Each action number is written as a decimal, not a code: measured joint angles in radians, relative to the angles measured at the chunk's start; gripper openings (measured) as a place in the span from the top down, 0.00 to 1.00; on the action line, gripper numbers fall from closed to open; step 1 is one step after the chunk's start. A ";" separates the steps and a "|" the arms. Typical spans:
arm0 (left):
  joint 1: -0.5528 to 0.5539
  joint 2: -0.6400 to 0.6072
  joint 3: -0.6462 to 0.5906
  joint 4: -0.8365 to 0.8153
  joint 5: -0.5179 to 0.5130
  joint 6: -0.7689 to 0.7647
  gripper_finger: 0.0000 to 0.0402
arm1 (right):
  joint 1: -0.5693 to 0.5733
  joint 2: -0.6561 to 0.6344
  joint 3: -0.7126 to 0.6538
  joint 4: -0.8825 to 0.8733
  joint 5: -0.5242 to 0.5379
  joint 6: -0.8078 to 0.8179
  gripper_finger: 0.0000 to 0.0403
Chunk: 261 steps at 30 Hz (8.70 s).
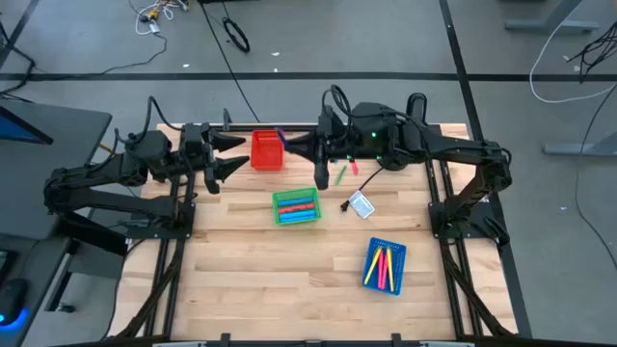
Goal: Pick & Place Markers
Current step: Put the small purple pen into the red bin, then put the small blue pen into the red bin
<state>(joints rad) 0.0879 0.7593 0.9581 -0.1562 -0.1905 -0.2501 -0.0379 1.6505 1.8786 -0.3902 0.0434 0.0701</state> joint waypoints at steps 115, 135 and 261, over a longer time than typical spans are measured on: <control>0.638 0.581 0.455 -0.614 0.369 -0.611 0.89 | -0.015 -0.142 0.001 -0.107 -0.025 -0.156 0.71; 0.722 0.870 0.455 -0.739 0.395 -0.681 0.89 | -0.011 -0.141 0.000 -0.122 -0.025 -0.210 0.71; 0.132 0.502 0.465 -0.017 0.280 0.256 0.61 | -0.022 -0.140 0.000 -0.185 0.221 0.078 0.36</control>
<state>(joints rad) 0.2196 1.2617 1.4227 -0.1735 0.0894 0.0057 -0.0604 1.5101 1.8786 -0.5753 0.2639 0.1476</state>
